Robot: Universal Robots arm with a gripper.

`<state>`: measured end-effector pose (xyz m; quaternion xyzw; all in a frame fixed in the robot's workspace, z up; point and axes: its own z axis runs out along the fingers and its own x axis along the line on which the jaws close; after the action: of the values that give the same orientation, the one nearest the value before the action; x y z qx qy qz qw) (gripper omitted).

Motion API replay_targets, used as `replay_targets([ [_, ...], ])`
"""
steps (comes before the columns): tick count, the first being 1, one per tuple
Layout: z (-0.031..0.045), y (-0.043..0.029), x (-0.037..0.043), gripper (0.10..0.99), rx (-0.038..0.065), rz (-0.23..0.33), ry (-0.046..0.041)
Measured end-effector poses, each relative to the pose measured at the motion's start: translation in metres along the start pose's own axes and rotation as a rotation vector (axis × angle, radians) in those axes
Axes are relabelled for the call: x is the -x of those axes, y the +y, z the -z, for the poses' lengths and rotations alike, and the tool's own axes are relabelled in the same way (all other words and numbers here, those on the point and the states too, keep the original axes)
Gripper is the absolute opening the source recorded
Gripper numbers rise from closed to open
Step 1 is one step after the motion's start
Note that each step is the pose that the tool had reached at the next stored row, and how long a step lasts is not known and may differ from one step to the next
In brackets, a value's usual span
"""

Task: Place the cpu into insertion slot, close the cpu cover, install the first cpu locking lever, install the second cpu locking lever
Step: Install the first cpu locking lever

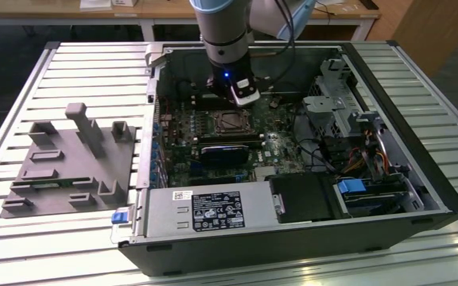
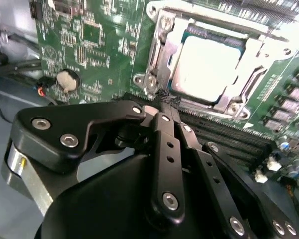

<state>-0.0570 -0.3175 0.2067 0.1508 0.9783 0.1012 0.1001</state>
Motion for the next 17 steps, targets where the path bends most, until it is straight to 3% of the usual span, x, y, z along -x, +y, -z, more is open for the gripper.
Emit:
replay_targets([
  [3,0.0006,0.0002,0.0002,0.106,-0.038,0.006,-0.0118],
  [5,0.0005,0.0002,0.0002,0.106,-0.043,0.008,-0.0133],
  [9,0.0006,0.0002,0.0002,0.106,-0.044,0.008,-0.0134],
  [10,0.0005,0.0002,0.0003,0.106,-0.045,0.007,-0.0103],
  [11,0.0003,0.0003,0.0005,0.106,-0.049,0.005,0.0002],
  [14,-0.0004,0.0007,0.0021,0.106,-0.069,0.0,0.0448],
  [15,-0.0006,0.0008,0.0027,0.106,-0.075,-0.002,0.0558],
  [17,-0.0009,0.0009,0.0032,0.106,-0.086,-0.002,0.0635],
])
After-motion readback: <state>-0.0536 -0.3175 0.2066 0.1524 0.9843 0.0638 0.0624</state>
